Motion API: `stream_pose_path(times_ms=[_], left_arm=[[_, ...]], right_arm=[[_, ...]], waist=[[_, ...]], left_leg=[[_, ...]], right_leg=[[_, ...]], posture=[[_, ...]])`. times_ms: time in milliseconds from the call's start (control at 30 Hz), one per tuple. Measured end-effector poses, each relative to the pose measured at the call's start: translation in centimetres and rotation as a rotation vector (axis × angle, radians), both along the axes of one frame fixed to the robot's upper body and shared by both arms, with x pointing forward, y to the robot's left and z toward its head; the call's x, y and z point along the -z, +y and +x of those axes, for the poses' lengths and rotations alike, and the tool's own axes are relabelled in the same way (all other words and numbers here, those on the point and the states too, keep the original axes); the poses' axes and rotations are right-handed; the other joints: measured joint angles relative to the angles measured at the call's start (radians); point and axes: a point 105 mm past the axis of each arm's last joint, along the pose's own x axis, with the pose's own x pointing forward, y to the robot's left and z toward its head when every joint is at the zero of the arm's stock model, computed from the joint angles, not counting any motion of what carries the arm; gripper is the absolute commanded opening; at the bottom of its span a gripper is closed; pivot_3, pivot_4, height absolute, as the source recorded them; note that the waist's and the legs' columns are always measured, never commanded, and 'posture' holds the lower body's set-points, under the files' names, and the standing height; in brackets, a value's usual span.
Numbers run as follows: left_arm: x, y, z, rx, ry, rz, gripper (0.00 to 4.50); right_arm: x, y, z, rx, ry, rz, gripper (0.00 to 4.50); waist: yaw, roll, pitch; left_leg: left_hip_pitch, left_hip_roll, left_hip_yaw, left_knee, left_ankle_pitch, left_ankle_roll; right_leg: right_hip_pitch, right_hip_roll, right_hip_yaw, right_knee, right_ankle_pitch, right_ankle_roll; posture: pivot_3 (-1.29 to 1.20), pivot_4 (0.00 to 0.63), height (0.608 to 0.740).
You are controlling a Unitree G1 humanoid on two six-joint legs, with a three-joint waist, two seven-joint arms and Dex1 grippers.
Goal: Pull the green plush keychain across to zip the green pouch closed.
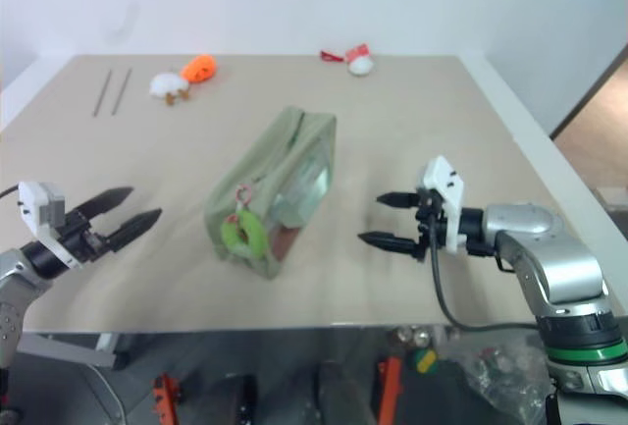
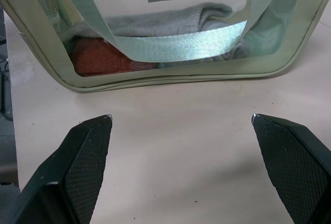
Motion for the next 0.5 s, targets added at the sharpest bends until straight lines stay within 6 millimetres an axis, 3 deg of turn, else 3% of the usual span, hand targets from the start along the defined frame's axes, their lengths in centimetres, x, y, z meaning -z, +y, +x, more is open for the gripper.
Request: stream_pose_path(times_ms=[500], left_arm=[[-1.1, -0.2, -0.3, 0.098, 0.014, -0.012, 4.50]], right_arm=[[-0.5, 0.5, 1.2, -0.015, -0.055, -0.062, 4.48]], waist=[[-0.001, 0.000, 0.000]], left_leg=[[0.000, 0.000, 0.000, 0.000, 0.000, 0.000]], right_leg=[[-0.001, 0.000, 0.000, 0.000, 0.000, 0.000]], posture=[[0.00, 0.150, 0.740]])
